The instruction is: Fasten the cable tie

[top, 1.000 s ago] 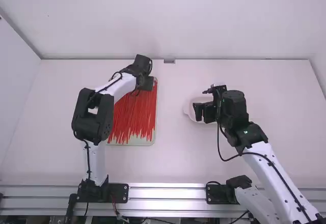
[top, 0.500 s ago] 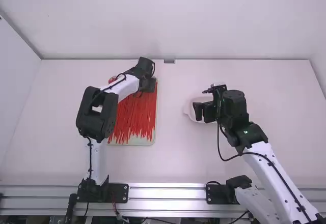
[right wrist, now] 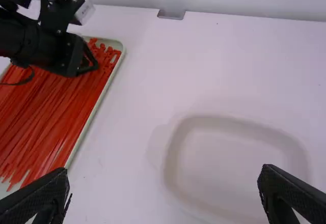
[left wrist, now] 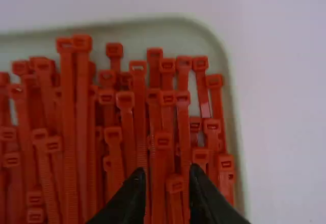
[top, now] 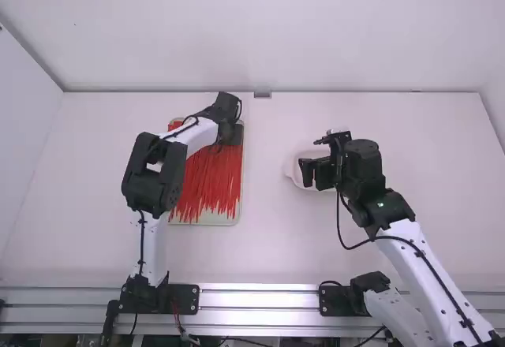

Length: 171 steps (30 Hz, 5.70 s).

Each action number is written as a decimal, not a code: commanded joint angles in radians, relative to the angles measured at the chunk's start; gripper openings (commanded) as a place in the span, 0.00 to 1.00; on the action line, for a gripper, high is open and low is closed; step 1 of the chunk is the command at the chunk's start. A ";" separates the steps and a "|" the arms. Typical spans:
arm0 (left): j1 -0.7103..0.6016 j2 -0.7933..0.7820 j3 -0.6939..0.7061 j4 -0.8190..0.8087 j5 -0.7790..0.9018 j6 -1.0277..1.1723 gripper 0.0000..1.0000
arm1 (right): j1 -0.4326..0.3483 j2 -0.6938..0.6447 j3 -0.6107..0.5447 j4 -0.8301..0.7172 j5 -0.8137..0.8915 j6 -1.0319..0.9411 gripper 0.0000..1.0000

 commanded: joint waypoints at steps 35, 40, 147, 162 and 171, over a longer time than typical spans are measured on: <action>-0.017 0.021 0.019 0.019 0.002 -0.010 0.19 | 0.002 0.001 -0.008 0.002 -0.002 0.002 0.98; -0.017 0.013 0.019 0.018 0.003 -0.010 0.11 | 0.002 0.001 -0.008 0.005 -0.002 0.002 0.98; 0.126 -0.326 -0.329 0.241 0.029 -0.058 0.15 | 0.033 0.001 -0.008 0.005 -0.005 -0.002 0.98; 0.126 -0.326 -0.329 0.266 0.031 -0.054 0.12 | 0.027 0.001 -0.008 0.005 -0.005 -0.009 0.98; 0.127 -0.326 -0.329 0.264 0.080 -0.006 0.57 | 0.027 0.001 -0.008 0.005 -0.005 -0.009 0.98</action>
